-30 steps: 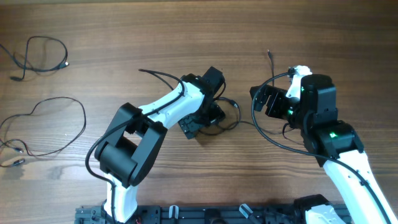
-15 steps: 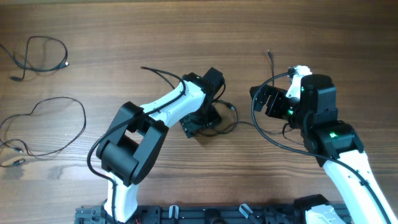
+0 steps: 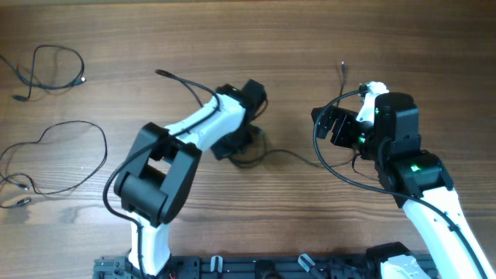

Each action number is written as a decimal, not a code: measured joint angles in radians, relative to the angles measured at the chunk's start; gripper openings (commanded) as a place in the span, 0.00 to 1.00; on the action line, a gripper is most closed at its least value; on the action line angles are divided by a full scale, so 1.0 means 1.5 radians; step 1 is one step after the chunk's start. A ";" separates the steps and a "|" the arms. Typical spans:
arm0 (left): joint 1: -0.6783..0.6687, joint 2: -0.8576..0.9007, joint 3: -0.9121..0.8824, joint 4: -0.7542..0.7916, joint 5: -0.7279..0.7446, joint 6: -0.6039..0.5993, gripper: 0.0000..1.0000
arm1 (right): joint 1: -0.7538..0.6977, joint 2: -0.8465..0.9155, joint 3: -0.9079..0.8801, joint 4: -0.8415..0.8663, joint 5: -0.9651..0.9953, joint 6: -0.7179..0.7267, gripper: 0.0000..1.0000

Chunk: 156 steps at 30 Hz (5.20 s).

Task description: Untangle cables

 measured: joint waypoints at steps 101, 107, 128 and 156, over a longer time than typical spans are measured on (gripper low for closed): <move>0.455 0.145 0.466 -0.084 -0.110 0.161 1.00 | 0.000 0.068 0.000 -0.001 0.000 0.000 1.00; 0.459 0.091 0.466 -0.086 -0.071 0.239 1.00 | 0.000 0.068 0.000 -0.001 0.000 0.000 1.00; 0.468 -0.376 0.405 -0.102 0.138 0.433 1.00 | 0.000 0.068 0.000 -0.001 0.000 0.000 1.00; 0.468 -1.055 -0.196 -0.176 0.150 0.387 1.00 | 0.000 0.068 0.000 -0.001 0.000 0.000 1.00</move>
